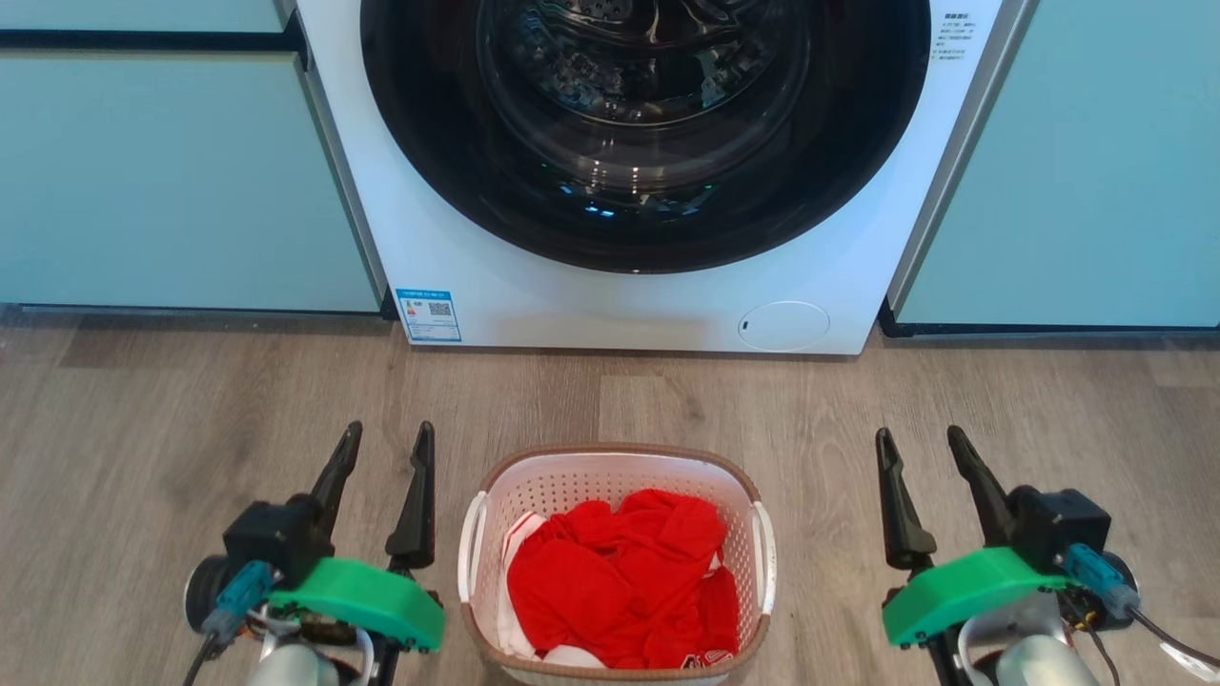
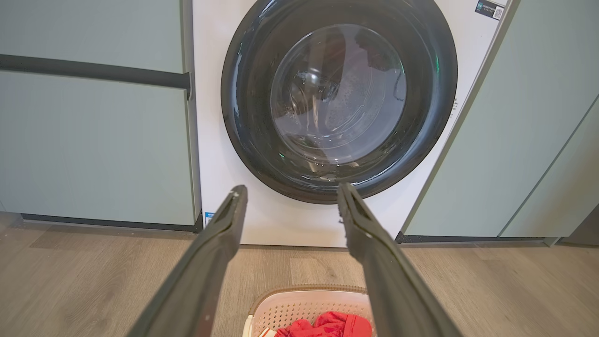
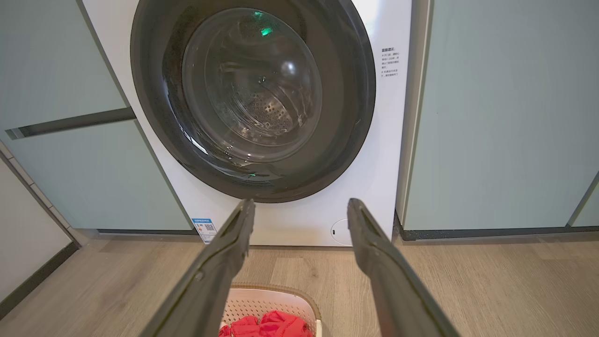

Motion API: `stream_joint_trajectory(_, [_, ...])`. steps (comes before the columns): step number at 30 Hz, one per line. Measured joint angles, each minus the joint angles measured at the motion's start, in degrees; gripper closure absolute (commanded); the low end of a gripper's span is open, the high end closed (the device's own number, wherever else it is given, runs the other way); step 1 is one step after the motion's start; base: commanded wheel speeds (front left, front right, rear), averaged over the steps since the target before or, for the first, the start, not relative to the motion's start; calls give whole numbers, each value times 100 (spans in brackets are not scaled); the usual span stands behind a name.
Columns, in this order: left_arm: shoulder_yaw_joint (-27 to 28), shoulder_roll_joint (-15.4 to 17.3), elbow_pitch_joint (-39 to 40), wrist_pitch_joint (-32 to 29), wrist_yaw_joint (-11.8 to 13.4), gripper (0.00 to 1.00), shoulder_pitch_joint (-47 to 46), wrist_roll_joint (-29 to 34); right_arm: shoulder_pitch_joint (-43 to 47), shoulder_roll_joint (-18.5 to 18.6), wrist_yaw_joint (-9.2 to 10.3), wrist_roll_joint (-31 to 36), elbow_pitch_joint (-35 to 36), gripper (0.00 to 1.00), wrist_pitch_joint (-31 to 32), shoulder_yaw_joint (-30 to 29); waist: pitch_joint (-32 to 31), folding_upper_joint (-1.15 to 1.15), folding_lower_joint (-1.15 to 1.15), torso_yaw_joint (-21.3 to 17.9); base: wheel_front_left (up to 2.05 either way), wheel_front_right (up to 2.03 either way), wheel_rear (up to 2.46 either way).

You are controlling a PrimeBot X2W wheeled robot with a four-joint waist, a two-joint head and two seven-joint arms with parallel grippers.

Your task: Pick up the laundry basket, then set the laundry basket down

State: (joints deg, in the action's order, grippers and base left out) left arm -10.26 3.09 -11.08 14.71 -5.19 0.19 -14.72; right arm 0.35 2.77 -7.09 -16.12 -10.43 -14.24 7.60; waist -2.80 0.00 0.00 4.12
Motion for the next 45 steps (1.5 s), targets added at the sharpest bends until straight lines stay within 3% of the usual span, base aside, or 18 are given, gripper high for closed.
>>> stream_joint_trajectory(40, [-10,0,-92,0,16,0,11,-214,-3,-2,0,3,-89,0,0,65,-89,0,0,-110,0,0,0])
stream_joint_trajectory(41, [-16,2,-142,-1,16,100,12,-216,3,-3,0,-1,-136,100,4,67,-89,0,0,-110,0,0,0])
stream_joint_trajectory(45, [-31,2,-428,-2,16,100,163,-218,130,-24,0,-1,-424,100,9,81,-89,0,0,-112,0,0,0])
